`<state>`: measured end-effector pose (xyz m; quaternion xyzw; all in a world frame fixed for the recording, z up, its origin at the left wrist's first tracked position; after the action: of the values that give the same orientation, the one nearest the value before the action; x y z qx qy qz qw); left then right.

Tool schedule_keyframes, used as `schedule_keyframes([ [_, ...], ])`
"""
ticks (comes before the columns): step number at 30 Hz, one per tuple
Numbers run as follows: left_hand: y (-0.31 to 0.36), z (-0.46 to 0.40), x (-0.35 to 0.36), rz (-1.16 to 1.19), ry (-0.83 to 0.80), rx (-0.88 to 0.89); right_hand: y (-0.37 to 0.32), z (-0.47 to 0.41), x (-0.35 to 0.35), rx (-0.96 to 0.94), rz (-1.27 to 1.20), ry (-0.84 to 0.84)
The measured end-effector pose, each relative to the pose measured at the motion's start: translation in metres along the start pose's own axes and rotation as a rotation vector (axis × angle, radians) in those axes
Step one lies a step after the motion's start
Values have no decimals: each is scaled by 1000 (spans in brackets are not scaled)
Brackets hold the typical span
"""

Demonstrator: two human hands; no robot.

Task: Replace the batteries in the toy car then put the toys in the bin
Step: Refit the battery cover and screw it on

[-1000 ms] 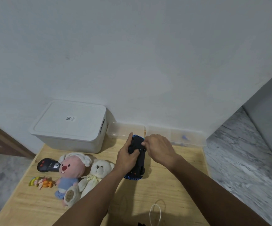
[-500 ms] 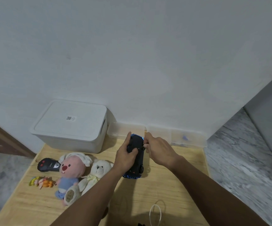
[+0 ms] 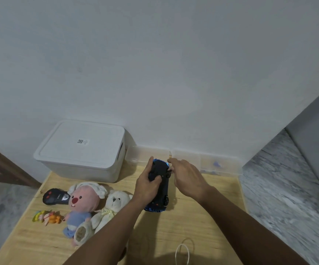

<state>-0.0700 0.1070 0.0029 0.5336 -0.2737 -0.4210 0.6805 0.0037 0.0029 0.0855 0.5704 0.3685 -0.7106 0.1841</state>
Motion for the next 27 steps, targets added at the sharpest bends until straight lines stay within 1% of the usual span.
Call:
schedule_keyframes([
  [4, 0, 1, 1, 16, -9, -7, 4, -1, -5, 41, -52, 53],
  [7, 2, 2, 2, 29, -16, -10, 8, -3, -10, 81, -31, 118],
  [9, 1, 2, 3, 39, -11, -17, 9, -3, -13, 60, -18, 192],
  [11, 0, 1, 2, 44, -3, -22, 9, -3, -13, 34, -12, 225],
  [15, -1, -1, 0, 36, 4, -27, 9, -3, -12, 42, 31, 178],
  [20, -3, 0, -1, 19, -2, -26, 9, -4, -17, 55, 102, 172],
  [23, -3, 1, -1, 9, 3, -25, 10, -3, -16, 80, 159, 137],
  [27, -3, 0, 1, 13, -1, -21, 8, 0, -15, 105, 170, 115],
])
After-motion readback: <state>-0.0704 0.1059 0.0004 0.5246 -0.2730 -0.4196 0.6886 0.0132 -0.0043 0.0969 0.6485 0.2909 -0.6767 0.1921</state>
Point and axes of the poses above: each hand's wrist, its own z-axis away from the middle knuckle, its own x-axis out of the palm, y = z × x, the point moved 6 cm from there along -z, towards the middle knuckle, and after that the axes turned 2 degrees about z, right-handed, at the moved point
